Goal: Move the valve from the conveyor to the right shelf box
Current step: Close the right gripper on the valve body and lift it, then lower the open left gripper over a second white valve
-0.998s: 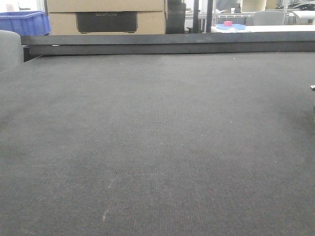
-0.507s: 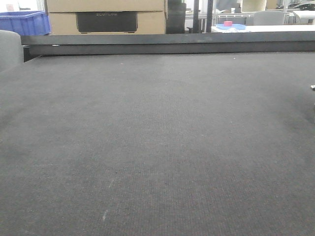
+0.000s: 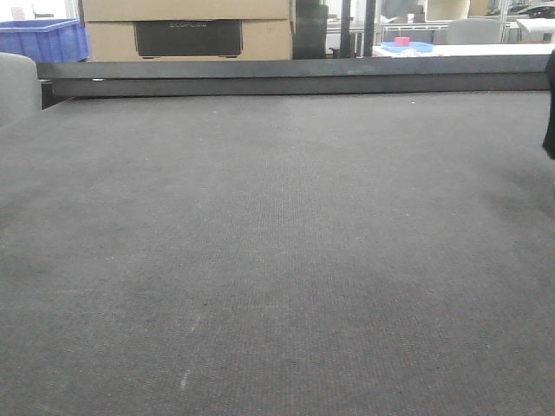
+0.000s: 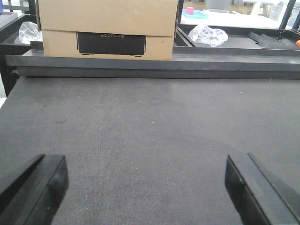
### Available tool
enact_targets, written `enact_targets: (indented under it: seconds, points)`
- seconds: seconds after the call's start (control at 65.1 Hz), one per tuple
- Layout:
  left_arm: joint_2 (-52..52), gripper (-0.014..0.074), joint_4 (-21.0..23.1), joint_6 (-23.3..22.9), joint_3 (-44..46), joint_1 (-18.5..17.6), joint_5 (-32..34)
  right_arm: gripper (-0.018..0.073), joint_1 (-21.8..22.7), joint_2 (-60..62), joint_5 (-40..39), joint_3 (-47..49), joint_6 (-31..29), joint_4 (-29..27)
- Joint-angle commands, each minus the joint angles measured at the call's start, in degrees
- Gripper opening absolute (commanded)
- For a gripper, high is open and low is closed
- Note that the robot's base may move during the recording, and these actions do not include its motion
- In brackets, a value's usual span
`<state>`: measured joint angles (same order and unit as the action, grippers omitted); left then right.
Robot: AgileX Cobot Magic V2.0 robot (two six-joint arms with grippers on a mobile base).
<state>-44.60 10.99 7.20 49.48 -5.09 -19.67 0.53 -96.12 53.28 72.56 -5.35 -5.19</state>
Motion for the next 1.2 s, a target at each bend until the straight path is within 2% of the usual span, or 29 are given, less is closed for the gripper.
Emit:
enact_targets:
  seconds: [0.0, 0.368, 0.461, 0.522, 0.629, 0.829, 1.182]
  points:
    - [-0.01, 0.0582, 0.44, -0.33, 0.55, -0.4, 0.16, 0.0568, 0.38, -1.02, -1.81, 0.59, -0.19, 0.55]
    - [-0.01, 0.0582, 0.44, -0.33, 0.55, -0.4, -1.74, 0.0568, -1.64, -2.71, -4.17, 0.59, -0.19, 0.55]
    - [-0.01, 0.0582, 0.44, -0.33, 0.55, -0.4, -1.87, 0.0536, -1.64, -2.71, -4.04, 0.59, -0.19, 0.55]
    - [-0.01, 0.0582, 0.44, -0.33, 0.55, -0.4, -1.87, 0.0483, -1.64, -2.71, -3.8, 0.59, -0.19, 0.55]
    - [-0.01, 0.0582, 0.33, -0.33, 0.55, -0.4, -2.04, 0.0301, -1.64, -2.71, -2.66, 0.59, -0.19, 0.55]
    - [-0.01, 0.0582, -0.02, -0.33, 0.55, -0.4, -1.99, -0.0163, -1.64, -2.71, 0.33, 0.59, -0.19, 1.73]
    - [-0.13, 0.0582, 0.09, -0.33, 1.0, 0.41, -7.95, -0.0154, -1.64, 9.45, -0.33, 0.33, -0.19, 0.92]
